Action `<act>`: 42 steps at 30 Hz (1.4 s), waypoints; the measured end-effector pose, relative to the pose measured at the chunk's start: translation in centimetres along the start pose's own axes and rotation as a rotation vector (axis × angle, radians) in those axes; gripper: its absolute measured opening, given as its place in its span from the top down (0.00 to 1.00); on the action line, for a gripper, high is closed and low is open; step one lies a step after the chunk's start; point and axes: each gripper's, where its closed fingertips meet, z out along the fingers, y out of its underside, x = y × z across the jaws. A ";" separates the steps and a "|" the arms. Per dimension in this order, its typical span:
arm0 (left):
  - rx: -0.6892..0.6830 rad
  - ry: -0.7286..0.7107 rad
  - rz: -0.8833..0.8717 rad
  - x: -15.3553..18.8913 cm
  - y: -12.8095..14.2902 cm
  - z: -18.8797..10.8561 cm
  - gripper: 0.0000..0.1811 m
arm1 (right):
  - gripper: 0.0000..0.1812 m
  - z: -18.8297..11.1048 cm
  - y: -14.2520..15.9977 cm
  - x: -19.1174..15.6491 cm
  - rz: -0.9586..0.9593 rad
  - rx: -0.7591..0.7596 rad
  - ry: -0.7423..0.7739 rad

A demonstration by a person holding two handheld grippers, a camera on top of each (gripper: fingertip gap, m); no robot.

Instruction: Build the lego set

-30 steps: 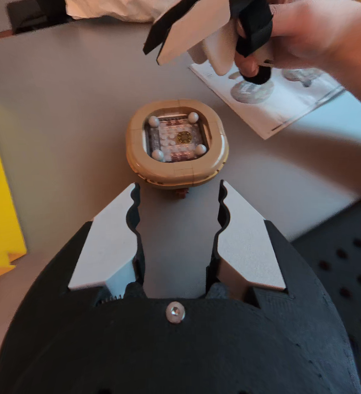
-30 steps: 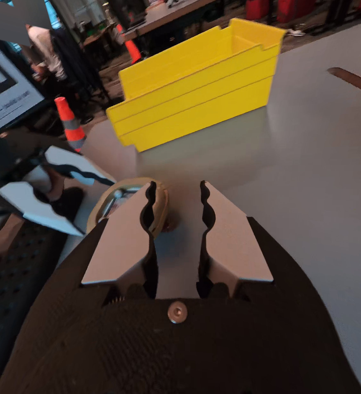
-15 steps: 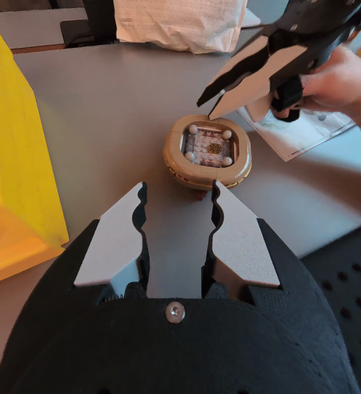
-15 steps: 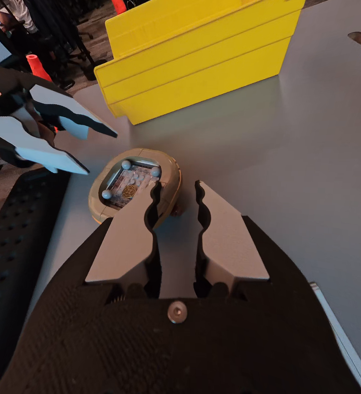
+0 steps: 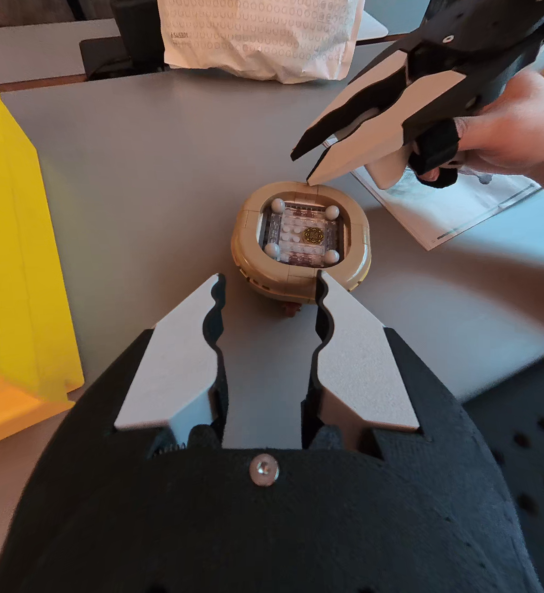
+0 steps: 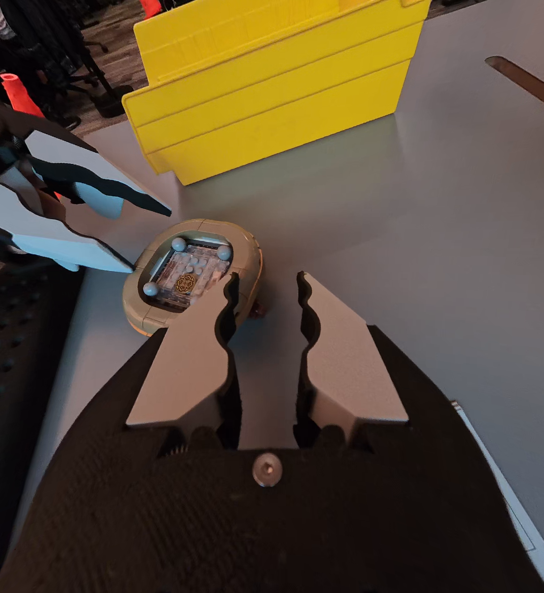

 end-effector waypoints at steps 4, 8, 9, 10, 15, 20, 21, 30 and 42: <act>-0.006 -0.022 -0.022 -0.2 0.5 -0.7 0.70 | 0.80 0.1 0.0 0.1 -0.002 0.008 0.005; -0.024 -0.010 -0.016 0.7 1.2 -1.2 0.72 | 0.79 0.2 -0.2 0.2 -0.045 0.009 0.028; -0.016 -0.021 -0.015 0.6 1.0 -1.2 0.72 | 0.79 0.3 -0.3 0.3 -0.054 0.009 0.032; 0.007 -0.038 -0.020 0.4 0.6 -1.3 0.73 | 0.78 0.3 -0.3 0.4 -0.058 0.009 0.032; 0.050 -0.016 -0.102 -0.3 -0.9 -1.2 0.73 | 0.78 0.3 -0.3 0.9 -0.060 0.022 0.040; 0.010 -0.015 -0.118 0.2 -0.8 -1.4 0.71 | 0.78 0.0 -0.9 1.5 -0.059 0.060 0.044; 0.003 -0.022 -0.106 0.5 -0.8 -1.6 0.71 | 0.78 0.0 -1.0 1.5 -0.046 0.070 0.031; -0.035 -0.137 -0.045 2.4 -0.7 -1.2 0.60 | 0.78 -1.4 -2.7 1.6 -0.066 0.125 0.021; -0.166 -0.269 0.048 2.4 0.4 0.4 0.57 | 0.78 -1.3 -3.2 1.0 -0.106 0.114 0.029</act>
